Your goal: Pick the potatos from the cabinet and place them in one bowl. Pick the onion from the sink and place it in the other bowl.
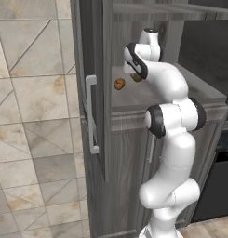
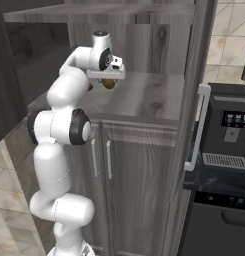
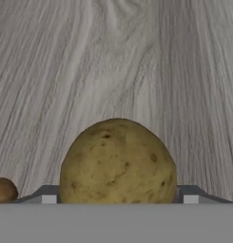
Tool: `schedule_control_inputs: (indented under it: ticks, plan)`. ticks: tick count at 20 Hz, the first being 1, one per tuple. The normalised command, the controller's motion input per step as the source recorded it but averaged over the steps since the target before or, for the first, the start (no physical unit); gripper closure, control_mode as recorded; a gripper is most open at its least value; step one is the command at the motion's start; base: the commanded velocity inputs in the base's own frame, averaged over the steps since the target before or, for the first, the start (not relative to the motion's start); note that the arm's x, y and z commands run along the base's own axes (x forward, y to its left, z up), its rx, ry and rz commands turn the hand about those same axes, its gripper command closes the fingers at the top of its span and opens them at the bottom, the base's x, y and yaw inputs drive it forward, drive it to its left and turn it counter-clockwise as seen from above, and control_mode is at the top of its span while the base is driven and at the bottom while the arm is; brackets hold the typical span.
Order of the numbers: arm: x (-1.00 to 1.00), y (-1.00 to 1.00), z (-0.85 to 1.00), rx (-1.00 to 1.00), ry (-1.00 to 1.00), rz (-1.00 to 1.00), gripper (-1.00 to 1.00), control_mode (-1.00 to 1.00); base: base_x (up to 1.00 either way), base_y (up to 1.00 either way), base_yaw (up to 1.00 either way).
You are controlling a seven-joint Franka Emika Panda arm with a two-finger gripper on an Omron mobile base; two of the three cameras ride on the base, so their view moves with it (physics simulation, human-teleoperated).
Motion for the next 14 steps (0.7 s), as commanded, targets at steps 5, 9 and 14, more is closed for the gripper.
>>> schedule_control_inputs:
  ticks: [5, 9, 14]
  plan:
    - [-0.64, -0.01, 0.00, 0.00, -0.01, 0.00, 1.00, -1.00, 0.00, 0.00, 0.00]
    - [-0.86, -0.07, 0.00, 0.00, 0.00, -0.01, 1.00, -1.00, 0.00, 0.00, 0.00]
    - [-0.85, -0.08, 0.00, 0.00, 0.00, 0.00, 1.00, -1.00, 0.00, 0.00, 0.00]
